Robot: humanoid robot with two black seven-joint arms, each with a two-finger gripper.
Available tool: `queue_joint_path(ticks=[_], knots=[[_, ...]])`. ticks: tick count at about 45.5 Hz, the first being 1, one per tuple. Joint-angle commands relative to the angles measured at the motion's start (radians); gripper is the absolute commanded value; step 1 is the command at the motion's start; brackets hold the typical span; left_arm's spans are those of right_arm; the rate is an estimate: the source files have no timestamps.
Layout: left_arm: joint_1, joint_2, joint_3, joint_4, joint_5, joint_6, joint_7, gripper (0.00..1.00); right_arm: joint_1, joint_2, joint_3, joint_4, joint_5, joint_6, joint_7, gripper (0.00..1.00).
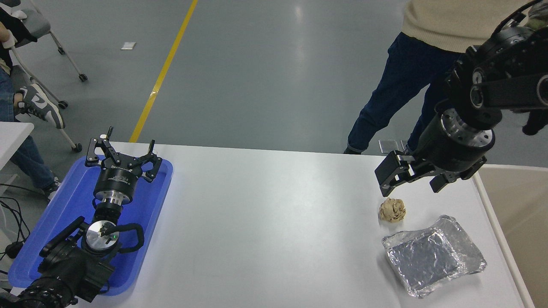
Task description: Pick up foil plate and place in dustbin
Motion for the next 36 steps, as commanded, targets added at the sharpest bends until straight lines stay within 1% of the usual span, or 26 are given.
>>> queue_joint_path(ticks=[1, 17, 22, 30, 34, 36], knots=[[0.0, -0.001, 0.0, 0.0, 0.0, 0.0, -0.001, 1.0, 0.001, 0.009, 0.005, -0.008, -0.003, -0.004, 0.0, 1.0], [0.0, -0.002, 0.0, 0.0, 0.0, 0.0, -0.001, 1.0, -0.008, -0.006, -0.003, -0.009, -0.011, -0.007, 0.0, 1.0], [0.0, -0.002, 0.0, 0.0, 0.0, 0.0, -0.001, 1.0, -0.039, -0.023, -0.015, -0.014, -0.084, -0.029, 0.001, 1.0], [0.0, -0.002, 0.0, 0.0, 0.0, 0.0, -0.001, 1.0, -0.119, -0.152, -0.081, -0.032, -0.212, -0.112, 0.001, 1.0], [0.0, -0.001, 0.0, 0.0, 0.0, 0.0, -0.001, 1.0, -0.162, -0.256, -0.091, -0.055, -0.285, -0.124, 0.001, 1.0], [0.0, -0.002, 0.0, 0.0, 0.0, 0.0, -0.001, 1.0, -0.2, -0.325, -0.084, -0.083, -0.337, -0.141, 0.001, 1.0]])
